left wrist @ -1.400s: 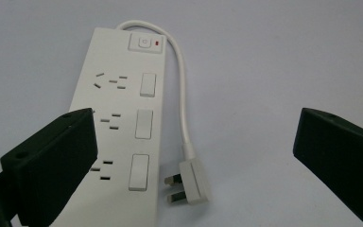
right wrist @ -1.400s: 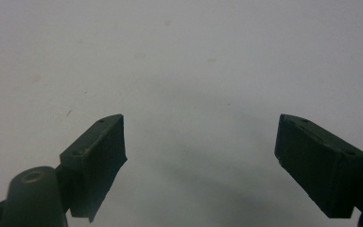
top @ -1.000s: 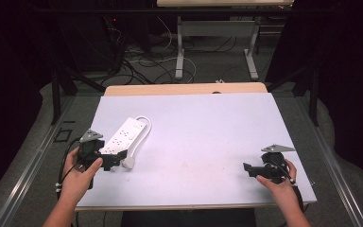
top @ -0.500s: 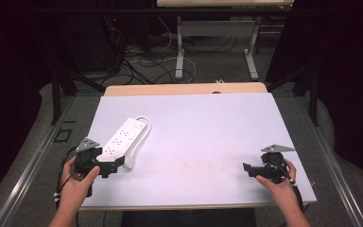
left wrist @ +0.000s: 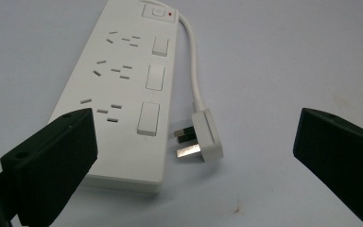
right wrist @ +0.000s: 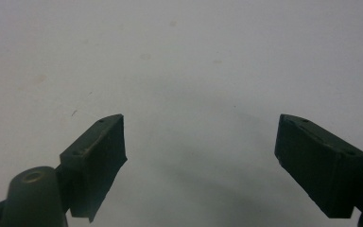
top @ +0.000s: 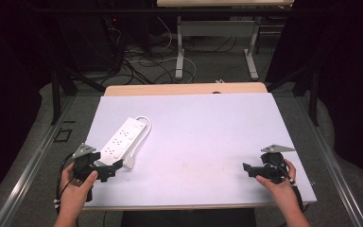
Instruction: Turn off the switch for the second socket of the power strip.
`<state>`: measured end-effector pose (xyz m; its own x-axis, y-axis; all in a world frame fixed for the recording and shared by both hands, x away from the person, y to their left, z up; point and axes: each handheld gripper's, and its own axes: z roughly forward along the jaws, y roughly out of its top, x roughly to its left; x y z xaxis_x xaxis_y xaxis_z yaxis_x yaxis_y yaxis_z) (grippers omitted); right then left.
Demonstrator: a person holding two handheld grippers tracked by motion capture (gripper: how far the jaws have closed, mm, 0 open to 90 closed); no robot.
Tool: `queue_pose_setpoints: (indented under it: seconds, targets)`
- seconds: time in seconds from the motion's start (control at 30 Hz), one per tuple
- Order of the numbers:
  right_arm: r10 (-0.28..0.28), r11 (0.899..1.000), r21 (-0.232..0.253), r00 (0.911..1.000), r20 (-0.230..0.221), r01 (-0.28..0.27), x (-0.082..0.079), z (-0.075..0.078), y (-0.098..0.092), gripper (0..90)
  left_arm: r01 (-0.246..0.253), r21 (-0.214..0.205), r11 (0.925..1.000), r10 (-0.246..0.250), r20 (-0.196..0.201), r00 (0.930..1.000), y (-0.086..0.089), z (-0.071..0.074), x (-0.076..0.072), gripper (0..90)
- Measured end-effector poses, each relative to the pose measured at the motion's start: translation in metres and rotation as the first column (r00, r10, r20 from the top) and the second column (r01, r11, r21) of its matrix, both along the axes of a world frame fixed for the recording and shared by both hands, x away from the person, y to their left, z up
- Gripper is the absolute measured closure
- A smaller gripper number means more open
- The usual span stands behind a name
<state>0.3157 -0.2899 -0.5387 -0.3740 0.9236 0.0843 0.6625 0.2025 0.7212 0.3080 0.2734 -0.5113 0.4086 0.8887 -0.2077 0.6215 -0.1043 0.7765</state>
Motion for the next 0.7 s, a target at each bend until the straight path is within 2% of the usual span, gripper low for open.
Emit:
queue_pose_setpoints:
  seconds: [0.1,0.13,0.17,0.2,0.23,0.27,0.33,0.47,0.7]
  targets:
    - [-0.001,1.000,0.000,1.0000,-0.002,0.001,0.000,0.000,0.000,16.5,0.000,-0.003,1.0000,0.000,-0.005,1.0000,0.002,0.000,-0.001,0.4]
    - [0.000,1.000,0.000,1.0000,-0.001,0.000,0.000,0.000,0.000,16.6,-0.007,-0.001,1.0000,0.007,0.012,0.9999,0.003,-0.002,-0.001,0.4]
    - [0.002,1.000,0.000,1.0000,0.001,-0.002,0.000,0.000,0.000,16.5,-0.004,-0.006,1.0000,0.004,0.000,1.0000,0.004,-0.002,-0.002,0.4]
    - [0.003,1.000,0.000,1.0000,0.002,-0.003,0.000,0.000,0.000,16.5,-0.012,-0.008,0.9999,0.012,0.016,0.9998,0.004,-0.004,-0.002,0.4]
    - [0.002,1.000,0.001,1.0000,0.002,-0.002,0.000,0.000,0.000,16.5,-0.007,-0.010,0.9999,0.007,0.004,1.0000,0.005,-0.003,-0.003,0.4]
    - [0.002,1.000,0.000,1.0000,0.002,-0.002,0.000,0.000,0.000,16.6,-0.018,-0.016,0.9997,0.018,0.016,0.9997,0.005,-0.005,-0.003,0.4]
    - [0.003,1.000,0.000,1.0000,0.002,-0.003,0.000,0.000,0.001,16.6,-0.010,-0.016,0.9998,0.010,0.004,0.9999,0.007,-0.005,-0.004,0.4]
    - [0.001,1.000,0.000,1.0000,0.001,-0.001,0.000,0.000,0.001,16.5,-0.021,-0.022,0.9995,0.021,0.015,0.9996,0.008,-0.009,-0.005,0.4]
    - [0.006,1.000,-0.003,1.0000,0.001,-0.006,0.000,0.000,0.001,16.5,-0.022,-0.022,0.9995,0.022,0.006,0.9997,0.008,-0.015,-0.006,0.4]
